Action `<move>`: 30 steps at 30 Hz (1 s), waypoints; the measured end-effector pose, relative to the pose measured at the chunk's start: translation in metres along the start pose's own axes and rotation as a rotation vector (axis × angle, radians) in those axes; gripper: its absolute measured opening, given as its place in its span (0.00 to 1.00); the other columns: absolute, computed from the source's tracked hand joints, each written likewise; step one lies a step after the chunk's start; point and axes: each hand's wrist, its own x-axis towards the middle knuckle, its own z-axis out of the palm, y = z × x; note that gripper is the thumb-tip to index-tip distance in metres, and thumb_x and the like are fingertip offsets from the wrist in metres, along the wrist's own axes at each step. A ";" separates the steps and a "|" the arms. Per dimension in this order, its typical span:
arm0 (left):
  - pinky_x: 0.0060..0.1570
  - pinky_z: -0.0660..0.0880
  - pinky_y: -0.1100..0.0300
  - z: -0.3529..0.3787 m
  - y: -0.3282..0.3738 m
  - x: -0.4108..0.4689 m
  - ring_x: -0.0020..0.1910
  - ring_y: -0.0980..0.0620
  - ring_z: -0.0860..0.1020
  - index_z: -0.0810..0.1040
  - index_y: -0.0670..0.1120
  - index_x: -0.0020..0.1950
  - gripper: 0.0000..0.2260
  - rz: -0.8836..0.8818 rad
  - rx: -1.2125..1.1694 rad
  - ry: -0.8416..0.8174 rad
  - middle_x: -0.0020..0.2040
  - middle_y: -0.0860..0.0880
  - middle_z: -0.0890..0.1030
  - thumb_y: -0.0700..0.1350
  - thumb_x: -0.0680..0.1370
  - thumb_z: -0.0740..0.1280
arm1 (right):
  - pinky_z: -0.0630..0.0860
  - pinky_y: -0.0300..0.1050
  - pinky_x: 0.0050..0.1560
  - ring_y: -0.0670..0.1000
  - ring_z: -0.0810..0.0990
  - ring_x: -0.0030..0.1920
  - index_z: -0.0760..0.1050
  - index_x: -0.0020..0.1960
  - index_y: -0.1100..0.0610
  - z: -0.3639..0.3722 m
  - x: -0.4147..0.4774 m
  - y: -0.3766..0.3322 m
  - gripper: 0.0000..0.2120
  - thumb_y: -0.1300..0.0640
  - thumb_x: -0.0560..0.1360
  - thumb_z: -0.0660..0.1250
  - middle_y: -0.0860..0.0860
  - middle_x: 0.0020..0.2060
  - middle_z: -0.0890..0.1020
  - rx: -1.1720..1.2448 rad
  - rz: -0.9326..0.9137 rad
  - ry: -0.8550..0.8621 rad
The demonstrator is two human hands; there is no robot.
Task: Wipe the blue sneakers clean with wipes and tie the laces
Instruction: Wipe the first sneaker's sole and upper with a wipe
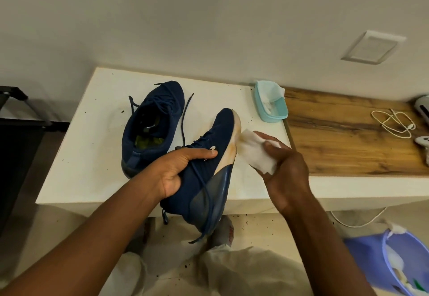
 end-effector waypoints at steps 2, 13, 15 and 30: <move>0.52 0.81 0.51 -0.001 0.000 0.000 0.51 0.43 0.85 0.84 0.40 0.59 0.21 0.037 0.059 -0.005 0.53 0.41 0.86 0.43 0.68 0.80 | 0.75 0.58 0.65 0.63 0.81 0.61 0.76 0.66 0.63 -0.005 0.004 -0.002 0.17 0.65 0.79 0.58 0.60 0.60 0.82 0.258 0.131 -0.034; 0.50 0.83 0.46 -0.017 -0.004 -0.021 0.52 0.48 0.83 0.65 0.54 0.66 0.49 0.334 0.710 0.276 0.58 0.47 0.81 0.73 0.52 0.79 | 0.76 0.50 0.66 0.34 0.77 0.61 0.77 0.64 0.44 0.007 0.012 -0.005 0.13 0.55 0.83 0.63 0.33 0.59 0.80 -0.559 -0.502 0.179; 0.61 0.78 0.42 -0.017 -0.011 -0.022 0.59 0.47 0.80 0.53 0.68 0.68 0.50 0.382 0.643 0.272 0.65 0.48 0.77 0.69 0.56 0.81 | 0.67 0.48 0.74 0.31 0.68 0.68 0.72 0.72 0.47 0.010 0.018 0.008 0.18 0.59 0.84 0.59 0.37 0.68 0.73 -0.912 -0.686 0.046; 0.49 0.79 0.65 -0.006 -0.026 -0.018 0.50 0.64 0.82 0.76 0.58 0.70 0.35 0.541 0.471 0.191 0.56 0.59 0.82 0.45 0.66 0.83 | 0.67 0.50 0.71 0.50 0.70 0.73 0.77 0.66 0.44 0.017 -0.029 0.032 0.22 0.46 0.79 0.51 0.45 0.67 0.78 -1.340 -0.458 -0.195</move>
